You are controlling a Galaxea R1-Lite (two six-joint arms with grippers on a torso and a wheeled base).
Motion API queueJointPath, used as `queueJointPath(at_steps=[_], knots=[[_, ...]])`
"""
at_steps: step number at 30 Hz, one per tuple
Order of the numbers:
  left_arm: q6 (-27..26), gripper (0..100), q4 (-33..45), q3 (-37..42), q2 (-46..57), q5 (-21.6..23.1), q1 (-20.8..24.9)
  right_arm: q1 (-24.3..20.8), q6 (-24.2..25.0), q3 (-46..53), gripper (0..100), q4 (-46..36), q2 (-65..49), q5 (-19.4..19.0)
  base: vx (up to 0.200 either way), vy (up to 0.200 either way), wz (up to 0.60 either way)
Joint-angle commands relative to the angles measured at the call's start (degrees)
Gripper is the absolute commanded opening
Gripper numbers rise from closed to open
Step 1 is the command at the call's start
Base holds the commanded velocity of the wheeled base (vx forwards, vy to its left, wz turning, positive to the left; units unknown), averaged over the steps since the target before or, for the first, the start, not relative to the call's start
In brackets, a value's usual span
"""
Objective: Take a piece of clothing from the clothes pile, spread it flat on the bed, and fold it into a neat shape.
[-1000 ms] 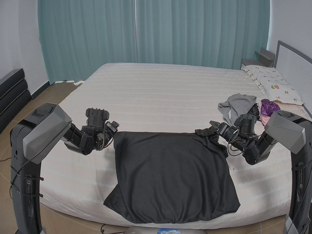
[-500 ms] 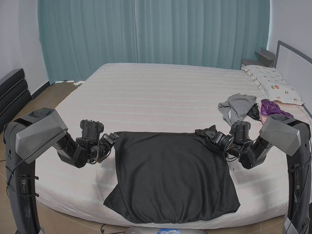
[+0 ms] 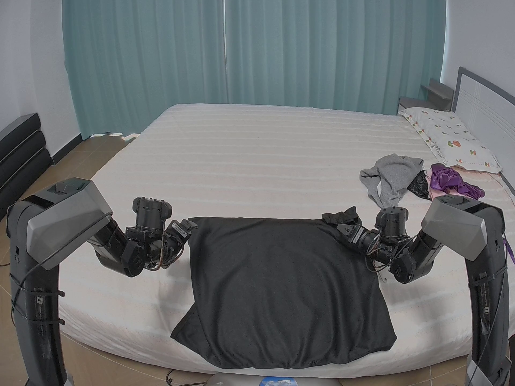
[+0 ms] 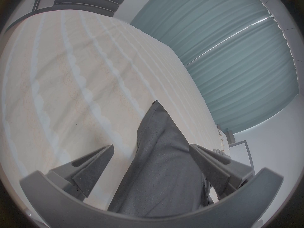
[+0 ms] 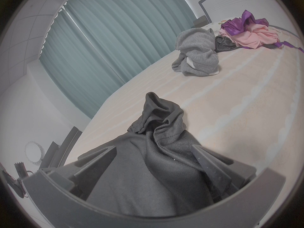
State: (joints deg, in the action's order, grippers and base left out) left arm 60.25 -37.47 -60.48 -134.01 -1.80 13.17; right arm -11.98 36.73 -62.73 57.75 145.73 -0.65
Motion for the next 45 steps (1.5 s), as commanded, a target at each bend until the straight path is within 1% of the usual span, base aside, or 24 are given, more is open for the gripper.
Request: queueJointPath(at_steps=[1, 3, 4, 7, 12, 19, 27, 28, 35, 41, 45], knots=[[0.0, 100, 0.0, 0.0, -0.2, 0.0, 0.4, -0.1, -1.3, -1.9, 100, -0.1, 2.2, 0.9, 0.0, 0.0, 0.0], [0.1, 100, 0.0, 0.0, -0.3, 0.0, 0.4, -0.1, -1.5, -2.0, 100, -0.1, 2.3, 1.1, 0.0, 0.0, 0.0], [0.1, 100, 0.0, 0.2, -0.3, 0.0, 0.4, -0.1, -2.8, -3.7, 100, -0.1, 3.4, 2.5, 0.0, 0.0, 0.0], [0.1, 100, 0.0, 0.2, -0.3, 0.0, 0.4, 0.2, -3.4, -4.5, 100, 0.4, 3.4, 3.4, 0.0, 0.0, 0.0], [0.1, 100, 0.0, 0.2, -0.3, 0.0, 0.4, 0.6, -3.5, -5.0, 100, 1.1, 2.2, 3.5, 0.0, 0.0, 0.0], [0.1, 100, -0.1, 0.0, -0.4, 0.0, 0.4, 2.8, -3.5, -6.2, 100, 0.6, 2.4, 3.5, 0.0, 0.0, 0.0], [0.0, 100, -0.1, -0.1, -0.7, 0.0, 0.4, 2.4, -5.0, -8.5, 100, 0.3, 6.1, 3.5, 0.0, 0.0, 0.0], [0.0, 100, 0.0, -0.2, -0.7, 0.0, 0.4, 2.3, -5.0, -8.7, 0, 0.3, 6.5, 3.5, 0.0, 0.0, 0.0], [0.0, 100, -0.1, -0.2, -0.8, -0.1, 0.4, 2.5, -5.7, -9.6, 0, 0.2, 8.1, 3.5, 0.0, 0.0, 0.0], [0.0, 100, -0.1, -0.2, -0.8, -0.1, 0.4, 4.2, -5.0, -8.8, 0, 0.9, 5.1, 4.3, 0.0, 0.0, 0.0], [0.0, 100, -0.1, -0.3, -0.8, -0.1, 0.3, 6.0, -2.6, -8.8, 0, 0.8, 3.7, 5.3, 0.0, 0.0, 0.0]])
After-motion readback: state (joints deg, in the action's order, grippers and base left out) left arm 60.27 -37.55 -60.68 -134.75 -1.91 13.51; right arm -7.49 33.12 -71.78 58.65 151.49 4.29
